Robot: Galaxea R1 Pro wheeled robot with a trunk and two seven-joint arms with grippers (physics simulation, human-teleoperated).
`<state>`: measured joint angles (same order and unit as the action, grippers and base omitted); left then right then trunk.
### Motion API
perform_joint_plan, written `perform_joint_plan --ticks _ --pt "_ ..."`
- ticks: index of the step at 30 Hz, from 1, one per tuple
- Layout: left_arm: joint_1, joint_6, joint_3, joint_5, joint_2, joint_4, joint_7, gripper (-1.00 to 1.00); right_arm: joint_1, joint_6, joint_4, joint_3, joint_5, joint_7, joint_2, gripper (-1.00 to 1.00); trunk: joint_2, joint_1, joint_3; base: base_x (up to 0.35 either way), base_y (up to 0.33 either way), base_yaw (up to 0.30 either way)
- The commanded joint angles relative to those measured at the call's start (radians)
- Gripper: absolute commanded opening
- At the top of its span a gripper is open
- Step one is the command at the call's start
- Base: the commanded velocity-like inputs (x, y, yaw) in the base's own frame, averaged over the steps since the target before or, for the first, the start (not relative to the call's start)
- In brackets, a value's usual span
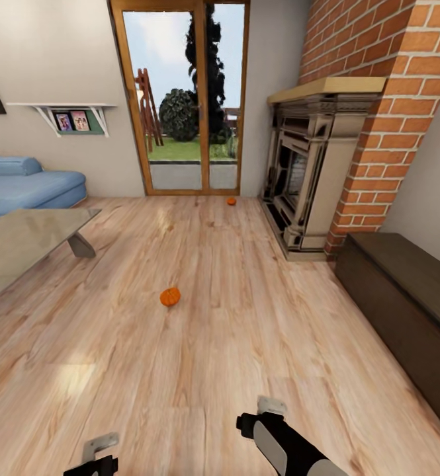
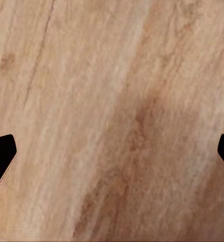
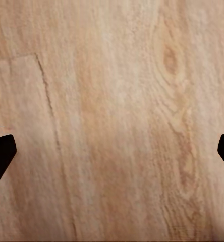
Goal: Place each of the two pumpkins and all three candles from the living room inside a cabinet in the living room (use any cabinet), then make sure every cabinet is closed, and position the cauldron so it is next to a table in the living room.
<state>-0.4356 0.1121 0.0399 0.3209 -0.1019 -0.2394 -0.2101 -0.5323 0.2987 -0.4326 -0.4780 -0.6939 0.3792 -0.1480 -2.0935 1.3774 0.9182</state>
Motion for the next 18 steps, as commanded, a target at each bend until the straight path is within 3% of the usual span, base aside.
perform_joint_plan --ticks 1,18 --pt "0.000 0.000 0.000 0.000 0.000 0.000 0.000 1.00 0.000 0.001 0.000 0.000 0.000 0.001 -0.002 1.00 0.000 0.000 0.000 0.301 0.103 0.000" --pt "0.000 0.000 0.000 0.000 0.002 0.000 0.000 1.00 0.000 0.001 0.000 -0.001 0.002 0.000 -0.003 1.00 0.000 0.000 0.000 0.301 0.088 0.000"
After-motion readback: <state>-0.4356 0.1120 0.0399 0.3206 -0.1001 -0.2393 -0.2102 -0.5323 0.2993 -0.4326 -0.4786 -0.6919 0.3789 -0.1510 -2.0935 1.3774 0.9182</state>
